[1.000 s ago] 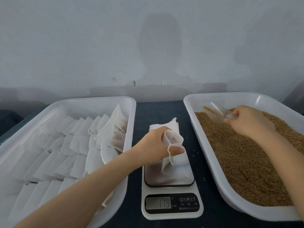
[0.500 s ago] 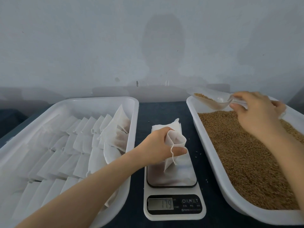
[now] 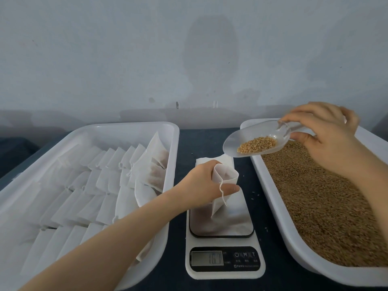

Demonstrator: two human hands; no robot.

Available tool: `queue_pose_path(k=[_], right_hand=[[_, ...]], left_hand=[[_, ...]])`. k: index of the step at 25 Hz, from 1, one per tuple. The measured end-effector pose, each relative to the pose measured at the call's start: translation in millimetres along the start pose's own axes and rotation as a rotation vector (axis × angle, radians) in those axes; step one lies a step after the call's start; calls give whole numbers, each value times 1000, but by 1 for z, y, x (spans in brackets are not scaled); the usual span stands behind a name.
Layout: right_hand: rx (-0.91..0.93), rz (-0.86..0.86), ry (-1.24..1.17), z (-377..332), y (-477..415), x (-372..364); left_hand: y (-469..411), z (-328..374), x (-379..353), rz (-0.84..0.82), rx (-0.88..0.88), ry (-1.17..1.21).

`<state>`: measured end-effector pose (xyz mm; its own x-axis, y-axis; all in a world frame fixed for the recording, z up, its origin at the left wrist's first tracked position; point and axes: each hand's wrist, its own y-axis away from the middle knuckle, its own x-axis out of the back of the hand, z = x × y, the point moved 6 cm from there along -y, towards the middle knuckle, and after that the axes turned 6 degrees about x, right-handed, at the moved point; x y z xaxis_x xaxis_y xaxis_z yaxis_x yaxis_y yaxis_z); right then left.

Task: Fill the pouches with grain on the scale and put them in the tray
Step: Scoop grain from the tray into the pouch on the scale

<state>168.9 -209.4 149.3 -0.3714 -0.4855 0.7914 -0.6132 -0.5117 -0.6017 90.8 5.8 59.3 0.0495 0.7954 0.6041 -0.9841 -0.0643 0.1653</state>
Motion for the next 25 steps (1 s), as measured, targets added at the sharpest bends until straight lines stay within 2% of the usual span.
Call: queue_pose_path(k=[10,17,25], right_hand=[[135,-16,71,-6,2,-1],[298,73,221,-35,-1,2],[349,120,256,-51,-3,7]], left_hand=[[-4,-3,-1,6,-5,-13],[-6,-5,-3,6,3,-20],[-7,-5,-3,-8,-6,16]])
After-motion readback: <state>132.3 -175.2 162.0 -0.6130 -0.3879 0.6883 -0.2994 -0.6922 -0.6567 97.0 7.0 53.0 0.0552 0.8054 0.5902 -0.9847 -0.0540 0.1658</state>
